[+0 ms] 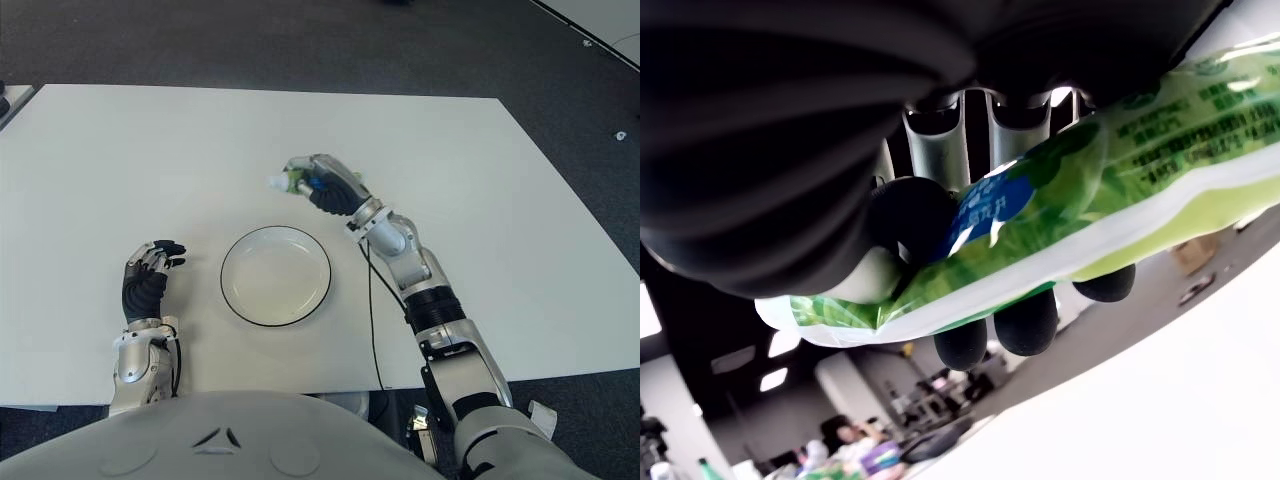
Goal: Put the toothpaste on the table into the plate.
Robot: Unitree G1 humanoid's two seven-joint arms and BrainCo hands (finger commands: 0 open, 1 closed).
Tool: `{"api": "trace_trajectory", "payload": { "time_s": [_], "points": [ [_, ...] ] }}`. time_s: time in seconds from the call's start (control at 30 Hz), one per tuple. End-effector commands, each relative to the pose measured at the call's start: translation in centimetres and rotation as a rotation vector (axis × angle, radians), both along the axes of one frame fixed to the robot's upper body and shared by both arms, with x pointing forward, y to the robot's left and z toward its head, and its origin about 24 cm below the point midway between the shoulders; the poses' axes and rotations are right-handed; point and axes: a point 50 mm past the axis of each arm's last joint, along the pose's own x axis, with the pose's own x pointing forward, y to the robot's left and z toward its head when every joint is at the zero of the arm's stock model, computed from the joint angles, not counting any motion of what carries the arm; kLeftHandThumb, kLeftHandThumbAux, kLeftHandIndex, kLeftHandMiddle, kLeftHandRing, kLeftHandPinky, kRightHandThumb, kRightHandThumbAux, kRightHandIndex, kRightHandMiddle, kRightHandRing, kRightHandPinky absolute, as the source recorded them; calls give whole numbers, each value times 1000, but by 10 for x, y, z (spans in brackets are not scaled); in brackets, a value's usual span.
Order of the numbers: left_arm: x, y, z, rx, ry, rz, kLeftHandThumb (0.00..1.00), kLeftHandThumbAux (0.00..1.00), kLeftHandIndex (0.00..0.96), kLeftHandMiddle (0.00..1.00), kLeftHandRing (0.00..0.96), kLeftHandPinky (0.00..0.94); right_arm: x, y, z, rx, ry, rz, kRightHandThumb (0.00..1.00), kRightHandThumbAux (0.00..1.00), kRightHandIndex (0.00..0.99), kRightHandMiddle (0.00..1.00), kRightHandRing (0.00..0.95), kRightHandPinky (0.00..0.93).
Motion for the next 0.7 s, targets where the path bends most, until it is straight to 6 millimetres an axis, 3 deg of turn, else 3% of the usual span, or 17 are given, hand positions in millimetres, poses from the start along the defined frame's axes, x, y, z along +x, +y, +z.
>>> {"api": "trace_trajectory", "payload": {
  "time_s": [0.03,0.17,0.27,0.43,0.57,0.7],
  "points": [
    [-2,-10,-14,-67,75,28,714,723,425,462,416,401,-9,9,10,-33,-43,102,855,671,414,595,843,846],
    [-2,-10,-14,-68,73,26,713,723,424,459,413,393,-16,14,14,-60,-35,171,853,673,414,598,843,853],
    [-2,-10,-14,-68,72,27,713,724,424,460,409,388,-23,17,11,-99,-28,220,852,670,437,526,844,859],
    [-1,-9,-14,-73,69,27,714,724,424,464,413,396,-32,24,2,-149,-42,280,851,670,445,495,842,861],
    [-1,-10,-14,-74,68,25,715,723,424,461,408,386,-36,29,-2,-165,-80,318,851,671,446,491,841,860],
    [-1,-9,-15,-68,70,23,715,724,424,455,398,369,-37,31,-3,-188,-93,357,851,675,418,566,847,861]
  ]
}}
